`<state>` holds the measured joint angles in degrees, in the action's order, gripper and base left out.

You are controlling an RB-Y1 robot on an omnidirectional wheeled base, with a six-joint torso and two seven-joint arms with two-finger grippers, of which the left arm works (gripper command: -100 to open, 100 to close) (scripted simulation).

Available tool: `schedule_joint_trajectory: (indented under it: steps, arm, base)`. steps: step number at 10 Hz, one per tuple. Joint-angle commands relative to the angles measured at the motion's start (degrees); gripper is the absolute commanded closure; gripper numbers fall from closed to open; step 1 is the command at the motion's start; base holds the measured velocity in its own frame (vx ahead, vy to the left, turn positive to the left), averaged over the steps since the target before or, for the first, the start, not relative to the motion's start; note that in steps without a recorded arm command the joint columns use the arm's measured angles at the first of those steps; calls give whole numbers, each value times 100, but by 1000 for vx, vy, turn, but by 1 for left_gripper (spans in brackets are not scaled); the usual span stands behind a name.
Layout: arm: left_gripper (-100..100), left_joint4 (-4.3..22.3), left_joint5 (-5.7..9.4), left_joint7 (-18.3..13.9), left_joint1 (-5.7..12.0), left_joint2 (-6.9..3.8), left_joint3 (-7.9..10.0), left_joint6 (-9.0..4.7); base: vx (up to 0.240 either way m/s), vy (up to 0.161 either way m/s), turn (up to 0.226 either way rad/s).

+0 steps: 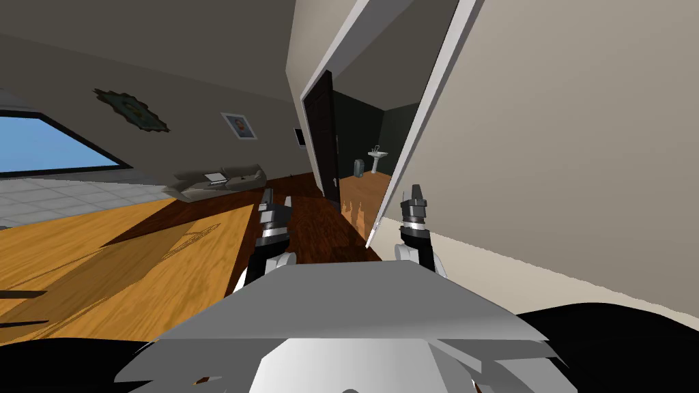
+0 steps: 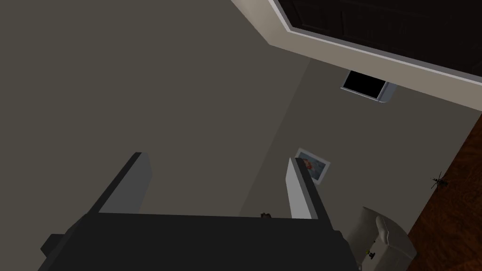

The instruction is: Push the door open

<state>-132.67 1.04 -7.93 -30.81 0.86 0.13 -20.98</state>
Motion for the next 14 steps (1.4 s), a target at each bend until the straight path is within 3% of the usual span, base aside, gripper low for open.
schedule_joint_trajectory:
  steps: [1,6,14]
  arm:
    - [-100,189,-51,-32,76,-70,-3,-60]
    - [-100,670,-179,-114,271,-208,-9,-214]
    - [-100,1666,-445,-282,673,-415,-24,-532]
  base:
    - [23,-37,-87]
    - [113,71,-58]
    - [105,60,-69]
